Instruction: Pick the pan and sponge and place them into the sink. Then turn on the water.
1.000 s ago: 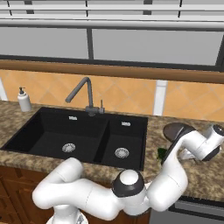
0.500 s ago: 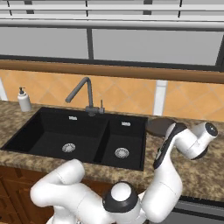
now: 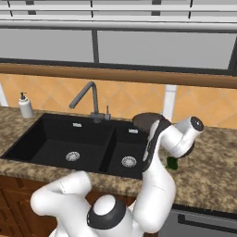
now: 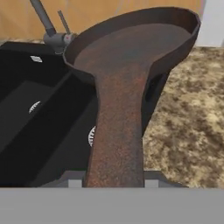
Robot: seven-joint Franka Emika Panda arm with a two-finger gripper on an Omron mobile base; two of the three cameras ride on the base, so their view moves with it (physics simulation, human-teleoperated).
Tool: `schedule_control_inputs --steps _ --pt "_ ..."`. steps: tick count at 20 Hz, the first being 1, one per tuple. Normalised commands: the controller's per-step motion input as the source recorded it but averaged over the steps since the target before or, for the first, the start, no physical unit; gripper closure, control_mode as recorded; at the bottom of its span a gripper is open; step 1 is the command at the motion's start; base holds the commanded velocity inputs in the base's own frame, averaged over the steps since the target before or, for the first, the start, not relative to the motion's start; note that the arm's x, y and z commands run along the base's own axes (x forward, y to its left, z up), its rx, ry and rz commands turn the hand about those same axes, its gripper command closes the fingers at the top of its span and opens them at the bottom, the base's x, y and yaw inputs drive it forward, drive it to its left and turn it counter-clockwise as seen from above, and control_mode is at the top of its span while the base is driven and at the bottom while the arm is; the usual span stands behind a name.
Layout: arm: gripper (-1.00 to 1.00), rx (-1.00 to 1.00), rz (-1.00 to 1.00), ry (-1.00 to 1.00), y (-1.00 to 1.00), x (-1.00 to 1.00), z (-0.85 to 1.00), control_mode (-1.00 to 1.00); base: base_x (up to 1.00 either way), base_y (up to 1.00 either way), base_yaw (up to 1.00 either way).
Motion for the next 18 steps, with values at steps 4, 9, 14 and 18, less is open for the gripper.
schedule_control_inputs --steps 4,9,14,18 --pt "1.00 0.00 0.11 0.11 0.92 -0.41 0.15 -1.00 0.00 0.00 0.00" --pt "1.00 0.00 0.25 0.04 0.63 -0.42 0.12 -1.00 0.00 0.00 0.00" --pt "1.00 0.00 0.26 0.01 0.91 -0.23 0.01 -1.00 0.00 0.00 0.00" --pt "1.00 -0.02 0.17 0.00 1.00 -0.02 0.00 -1.00 0.00 0.00 0.00"
